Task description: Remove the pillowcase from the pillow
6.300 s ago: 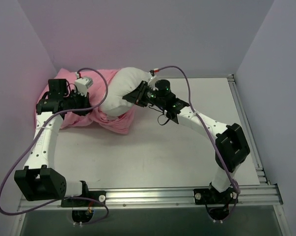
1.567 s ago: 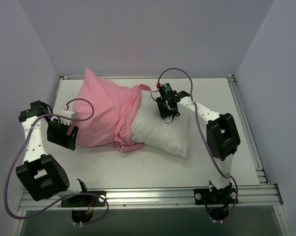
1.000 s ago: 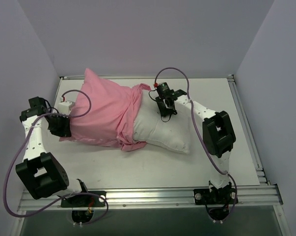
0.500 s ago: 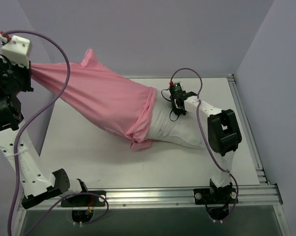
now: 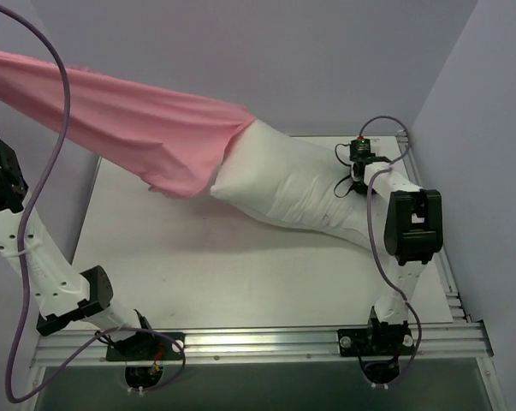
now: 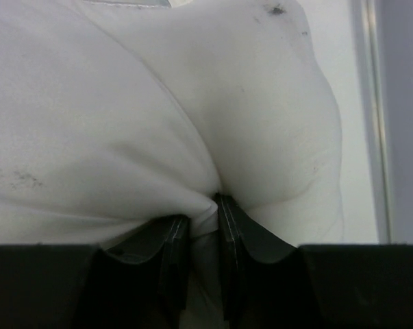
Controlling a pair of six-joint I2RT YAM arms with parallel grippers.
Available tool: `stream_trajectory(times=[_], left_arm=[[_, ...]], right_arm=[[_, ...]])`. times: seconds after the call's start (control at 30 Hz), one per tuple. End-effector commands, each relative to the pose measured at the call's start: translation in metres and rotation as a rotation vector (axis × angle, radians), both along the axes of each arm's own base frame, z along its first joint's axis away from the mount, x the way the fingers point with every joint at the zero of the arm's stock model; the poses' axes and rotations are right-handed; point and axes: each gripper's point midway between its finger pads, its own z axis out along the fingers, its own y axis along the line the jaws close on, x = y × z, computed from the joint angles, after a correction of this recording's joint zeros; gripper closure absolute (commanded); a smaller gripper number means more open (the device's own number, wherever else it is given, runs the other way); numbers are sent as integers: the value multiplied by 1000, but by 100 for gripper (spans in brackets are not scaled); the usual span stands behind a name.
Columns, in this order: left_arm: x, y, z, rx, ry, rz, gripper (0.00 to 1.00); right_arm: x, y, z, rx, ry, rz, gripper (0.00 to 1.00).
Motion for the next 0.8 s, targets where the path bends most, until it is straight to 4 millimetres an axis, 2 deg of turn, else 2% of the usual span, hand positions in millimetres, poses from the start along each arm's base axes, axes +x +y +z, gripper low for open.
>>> stream_trajectory(times=[0.0, 0.07, 0.17, 0.2, 0.27, 0.3, 0.33, 0.37, 0.4, 0.43, 0.47, 0.5, 0.53, 0.57, 0.6, 0.63, 0.67, 0.7, 0.73, 0.77], left_arm=[[-65, 1, 78, 72, -327, 133, 98], [-60, 1, 76, 81, -311, 128, 98], [-46, -4, 67, 81, -274, 67, 98], [-32, -17, 63, 98, -243, -31, 98], [0, -32, 35, 41, -171, -182, 98], [16, -46, 22, 28, -129, -277, 98], [36, -60, 1, -2, -66, -365, 98], [61, -64, -31, -46, 20, -400, 98], [77, -73, -53, -59, 89, -433, 98], [101, -94, -87, -61, 201, -475, 98], [121, -105, -128, -78, 314, -498, 98], [134, -117, -156, -75, 392, -515, 98], [150, -141, -187, -61, 471, -558, 98], [158, -147, -211, -70, 528, -558, 98], [167, -154, -254, -97, 621, -571, 98], [176, -162, -280, -108, 673, -587, 98], [179, -177, -300, -108, 719, -615, 98], [181, -182, -331, -122, 790, -627, 92], [183, -186, -369, -129, 905, -644, 72], [181, -194, -389, -134, 976, -665, 38]], right_arm=[[-120, -84, -58, -109, 468, -200, 79], [-118, -98, -53, -61, 423, -251, 79], [-111, -91, -54, 27, 381, -254, 80], [-105, -75, -59, 108, 366, -221, 80], [-90, -53, -61, 245, 289, -181, 81], [-81, -30, -62, 380, 248, -151, 81], [-74, -20, -55, 439, 201, -140, 81], [-69, -13, -55, 478, 163, -132, 80], [-65, -8, -52, 512, 138, -127, 79], [-60, -1, -43, 549, 100, -130, 79], [-56, 1, -40, 562, 76, -125, 79], [-55, 2, -36, 567, 62, -127, 78], [-52, 1, -26, 566, 31, -128, 77], [-51, 0, -22, 558, 13, -132, 76], [-52, -2, -17, 549, -1, -136, 76], [-50, -3, -4, 542, -34, -132, 74], [-50, -5, 1, 529, -49, -138, 64], [-49, -8, 8, 516, -66, -144, 59], [-49, -8, 21, 502, -89, -139, 53], [-50, -9, 28, 488, -100, -139, 39]])
